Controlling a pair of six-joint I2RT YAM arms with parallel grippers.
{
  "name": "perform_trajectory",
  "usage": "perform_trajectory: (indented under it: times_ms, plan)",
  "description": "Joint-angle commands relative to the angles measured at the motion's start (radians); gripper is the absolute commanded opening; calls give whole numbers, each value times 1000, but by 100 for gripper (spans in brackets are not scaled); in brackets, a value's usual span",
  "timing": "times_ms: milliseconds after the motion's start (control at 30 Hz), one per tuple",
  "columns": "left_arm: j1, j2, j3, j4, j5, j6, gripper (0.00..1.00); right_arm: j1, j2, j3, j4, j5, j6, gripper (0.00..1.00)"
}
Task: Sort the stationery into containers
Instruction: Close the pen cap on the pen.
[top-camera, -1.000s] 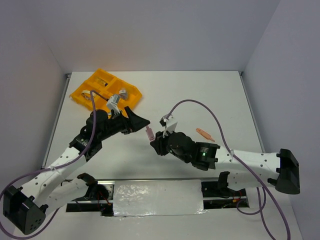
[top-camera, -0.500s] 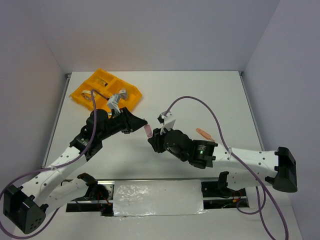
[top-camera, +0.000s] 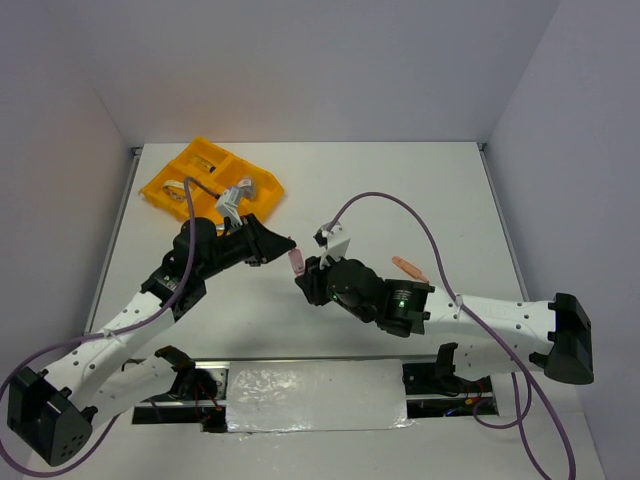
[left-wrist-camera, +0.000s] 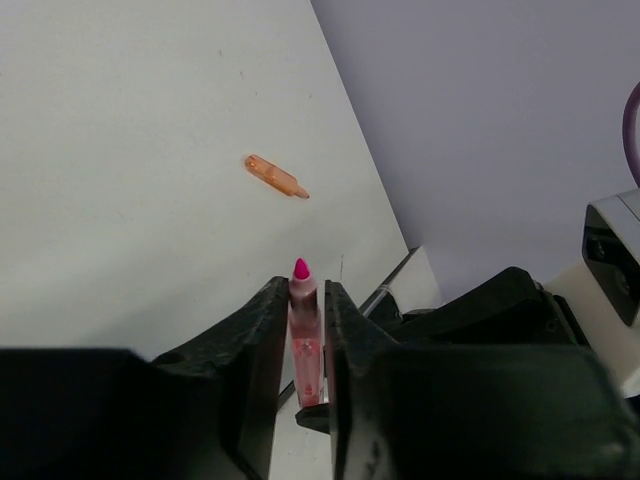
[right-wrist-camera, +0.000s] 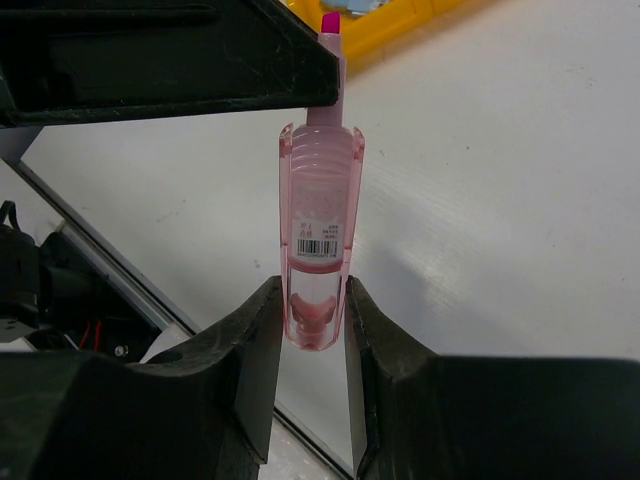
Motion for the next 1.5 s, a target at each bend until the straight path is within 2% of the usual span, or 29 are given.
perform_trajectory:
  times_ms: [0,167,200,267,400,500,533,567,767,900,1100,1167,1200,1233,1333,1400,1433,1467]
  plan:
    - [-5,5,4,59,8,18,36,8,-22,33,12,-13,2,0]
    - [-5,12,1,57,-6,21,51,8,-31,29,16,-13,5,0]
    - [-5,12,0,57,-4,21,49,8,-32,27,16,-13,6,0]
    - [-5,14,-3,68,-1,20,36,6,-34,24,18,-15,8,0]
    - [-5,12,-14,97,8,14,35,6,-36,22,26,-33,5,0]
    - [-5,11,-22,131,25,12,24,8,-39,18,50,-55,0,0]
    - [-5,11,-25,137,25,12,20,8,-39,15,53,-65,0,0]
    - [-5,8,-23,131,23,14,0,8,-40,13,56,-70,0,0]
    - [-5,-23,20,42,-41,37,0,8,-60,-48,98,-81,25,0]
    - [-2,-55,81,-26,-141,41,0,13,-60,-106,127,-133,25,0]
    - [12,-83,104,-14,-179,14,0,19,-103,-188,205,-165,22,1]
    - [14,-75,104,-7,-181,8,0,20,-121,-192,205,-162,20,10]
    - [12,-71,102,-3,-175,6,0,19,-126,-192,202,-149,22,20]
    - [14,-66,99,14,-153,0,0,20,-137,-191,196,-139,28,46]
    - [12,-55,69,89,-95,1,0,19,-178,-192,182,-90,57,89]
    - [14,-63,38,124,-78,1,0,19,-207,-198,188,-83,67,90]
    - [14,-73,17,149,-64,-8,0,19,-238,-203,187,-73,89,96]
    - [12,-78,9,158,-61,-12,0,19,-250,-205,191,-70,97,96]
